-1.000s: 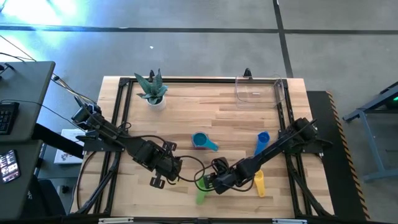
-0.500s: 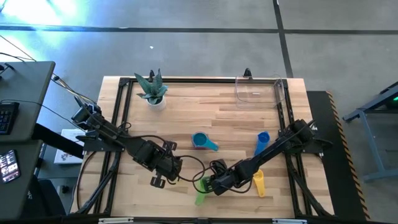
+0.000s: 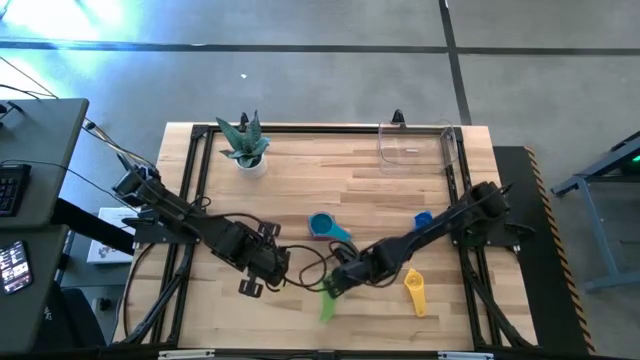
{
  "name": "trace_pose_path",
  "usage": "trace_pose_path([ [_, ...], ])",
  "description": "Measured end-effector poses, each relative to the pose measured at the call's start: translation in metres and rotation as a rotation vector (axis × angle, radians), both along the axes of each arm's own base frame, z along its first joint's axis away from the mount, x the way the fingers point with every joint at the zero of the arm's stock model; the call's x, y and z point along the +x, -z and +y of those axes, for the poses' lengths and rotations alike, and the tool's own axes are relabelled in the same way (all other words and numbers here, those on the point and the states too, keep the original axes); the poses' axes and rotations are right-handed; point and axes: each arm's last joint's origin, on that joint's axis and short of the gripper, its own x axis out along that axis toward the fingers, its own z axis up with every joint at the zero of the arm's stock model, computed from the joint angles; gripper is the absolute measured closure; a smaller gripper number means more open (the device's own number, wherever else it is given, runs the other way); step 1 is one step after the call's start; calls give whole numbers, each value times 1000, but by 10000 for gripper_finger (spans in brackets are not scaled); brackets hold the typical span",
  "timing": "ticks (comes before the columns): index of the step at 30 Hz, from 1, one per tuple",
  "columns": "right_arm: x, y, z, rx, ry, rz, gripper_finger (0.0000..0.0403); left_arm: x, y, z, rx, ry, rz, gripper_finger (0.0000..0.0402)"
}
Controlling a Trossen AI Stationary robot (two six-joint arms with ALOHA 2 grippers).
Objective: Nest measuring cups in basket
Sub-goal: Stack the green measuring cup on top of the light blue measuring cup
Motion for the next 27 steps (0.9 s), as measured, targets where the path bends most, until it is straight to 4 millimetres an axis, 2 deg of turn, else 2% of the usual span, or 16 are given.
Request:
trace_pose_path([
  [8,1,-30,-48,-61,-123,-16,401,-10,-28,26,-3,-76,-99,355],
  [15,7,-38,-97,-76,-255,-5,402,-17,-50,63,32,-132,-189,355],
  [27,21,-76,-173,-252,-483,-100,402,-25,-70,124,90,-240,-249,355],
])
